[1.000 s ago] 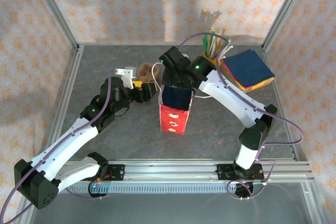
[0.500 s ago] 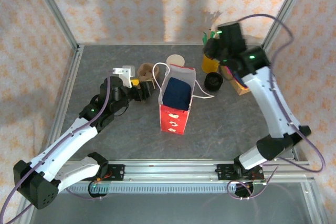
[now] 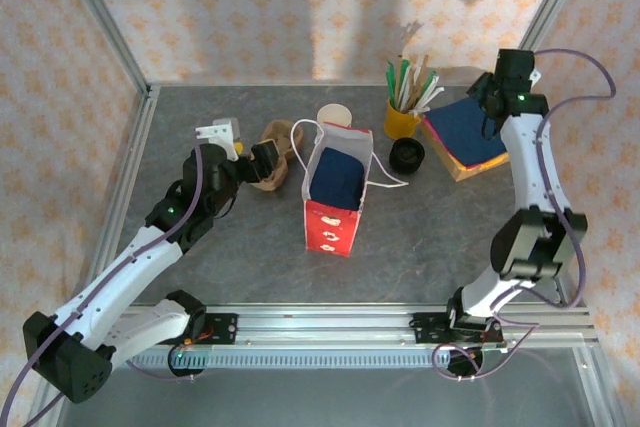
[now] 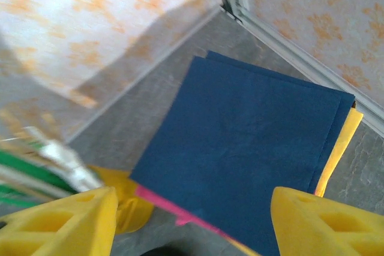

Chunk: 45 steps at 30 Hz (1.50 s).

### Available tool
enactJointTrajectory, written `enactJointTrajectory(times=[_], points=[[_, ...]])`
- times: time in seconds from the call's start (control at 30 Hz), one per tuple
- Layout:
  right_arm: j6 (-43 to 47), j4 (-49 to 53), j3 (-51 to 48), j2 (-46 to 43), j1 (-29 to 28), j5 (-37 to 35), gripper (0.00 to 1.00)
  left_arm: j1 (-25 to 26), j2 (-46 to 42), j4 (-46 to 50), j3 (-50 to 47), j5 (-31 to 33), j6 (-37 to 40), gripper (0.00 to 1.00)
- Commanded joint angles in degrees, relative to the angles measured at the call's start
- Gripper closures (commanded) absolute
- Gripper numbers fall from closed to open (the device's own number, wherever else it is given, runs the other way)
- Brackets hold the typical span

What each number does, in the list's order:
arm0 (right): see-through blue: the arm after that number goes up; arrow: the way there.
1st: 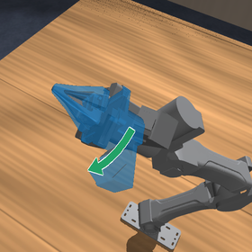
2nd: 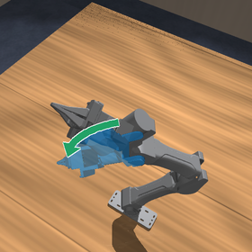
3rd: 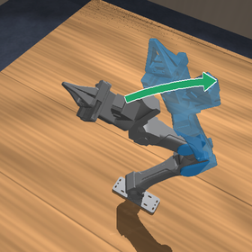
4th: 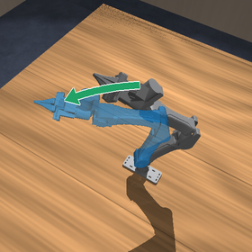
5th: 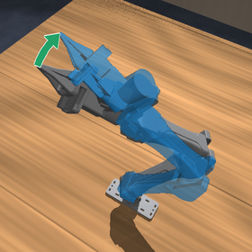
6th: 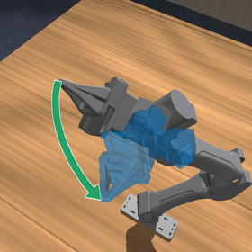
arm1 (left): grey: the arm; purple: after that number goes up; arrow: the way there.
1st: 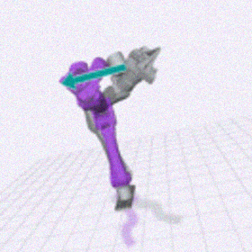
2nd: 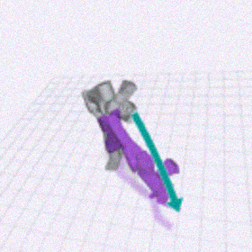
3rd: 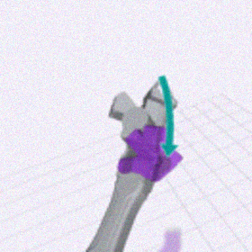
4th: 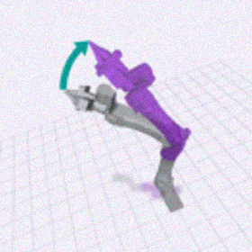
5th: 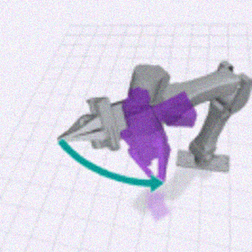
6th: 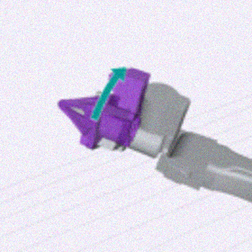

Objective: Pack the takeout coffee

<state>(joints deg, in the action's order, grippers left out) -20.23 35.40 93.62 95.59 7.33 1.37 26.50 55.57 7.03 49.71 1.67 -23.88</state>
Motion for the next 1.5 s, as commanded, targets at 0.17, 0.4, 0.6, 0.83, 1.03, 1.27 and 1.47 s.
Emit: enactJointTrajectory(times=[0.17,0.4,0.6,0.83,1.03,1.27,1.47], points=[[3.77,-1.12,3.61,15.21,3.34,2.84,0.29,-1.26,0.41,-1.14,-0.31,4.22,1.41,0.17],[5.32,0.63,7.80,23.63,4.08,3.62,0.24,-1.56,1.12,-1.84,-0.93,2.91,1.37,0.17],[6.43,1.45,9.54,26.96,4.17,4.68,0.19,-1.78,1.46,-2.37,-1.36,2.11,1.29,0.17],[7.32,3.66,12.52,30.73,4.18,3.22,0.16,-1.89,1.64,-2.59,-1.28,1.54,1.42,0.17],[7.49,4.66,12.55,32.67,4.14,2.24,0.16,-1.94,1.82,-2.62,-1.33,1.05,1.29,0.17],[7.30,4.11,10.40,32.77,4.18,2.95,0.24,-2.03,1.56,-2.48,-1.55,0.97,1.32,0.17],[7.05,2.71,9.28,31.05,4.18,5.90,0.40,-2.02,1.47,-2.46,-1.43,0.80,1.38,0.17]])
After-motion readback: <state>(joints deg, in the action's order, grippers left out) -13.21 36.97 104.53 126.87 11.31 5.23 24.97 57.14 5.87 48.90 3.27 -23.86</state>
